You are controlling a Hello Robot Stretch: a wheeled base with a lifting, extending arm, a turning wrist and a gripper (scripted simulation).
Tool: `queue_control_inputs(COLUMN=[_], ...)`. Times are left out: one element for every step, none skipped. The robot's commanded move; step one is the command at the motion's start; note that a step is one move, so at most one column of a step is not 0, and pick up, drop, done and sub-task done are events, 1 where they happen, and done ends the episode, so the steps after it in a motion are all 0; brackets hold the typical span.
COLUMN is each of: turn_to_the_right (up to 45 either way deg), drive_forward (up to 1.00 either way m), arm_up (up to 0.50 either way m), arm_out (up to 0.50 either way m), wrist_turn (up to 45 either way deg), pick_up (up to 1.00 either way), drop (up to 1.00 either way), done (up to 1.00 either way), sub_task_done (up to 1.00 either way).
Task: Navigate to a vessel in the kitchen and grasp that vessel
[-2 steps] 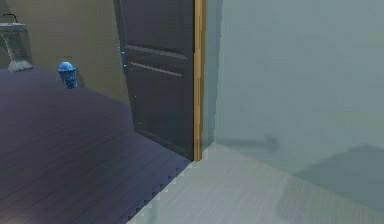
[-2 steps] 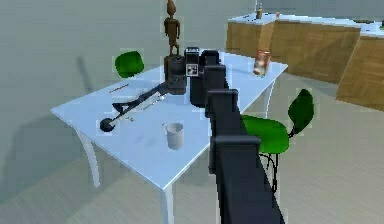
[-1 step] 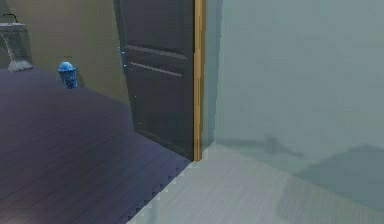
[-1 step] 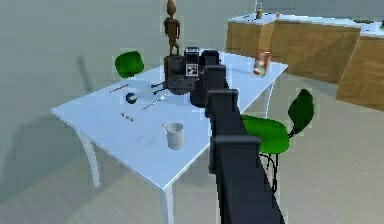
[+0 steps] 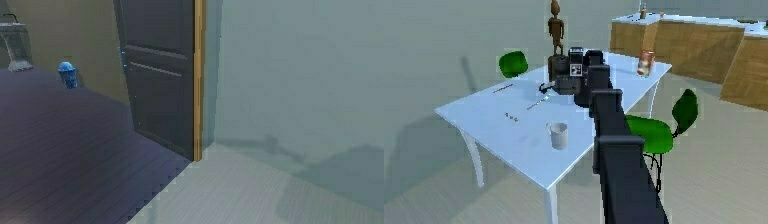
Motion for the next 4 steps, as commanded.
queue_control_inputs(turn_to_the_right=[0.0, 0.0, 0.0, 0.0], drive_forward=[0.0, 0.0, 0.0, 0.0], arm_up=[-0.3, 0.0, 0.1, 0.0], arm_out=[0.0, 0.0, 0.0, 0.0], wrist_turn=[0.0, 0.0, 0.0, 0.0], pick_up=[0.0, 1.0, 0.0, 0.0], drop=[0.0, 0.0, 0.0, 0.0], done=[0.0, 0.0, 0.0, 1.0], sub_task_done=[0.0, 0.0, 0.0, 0.0])
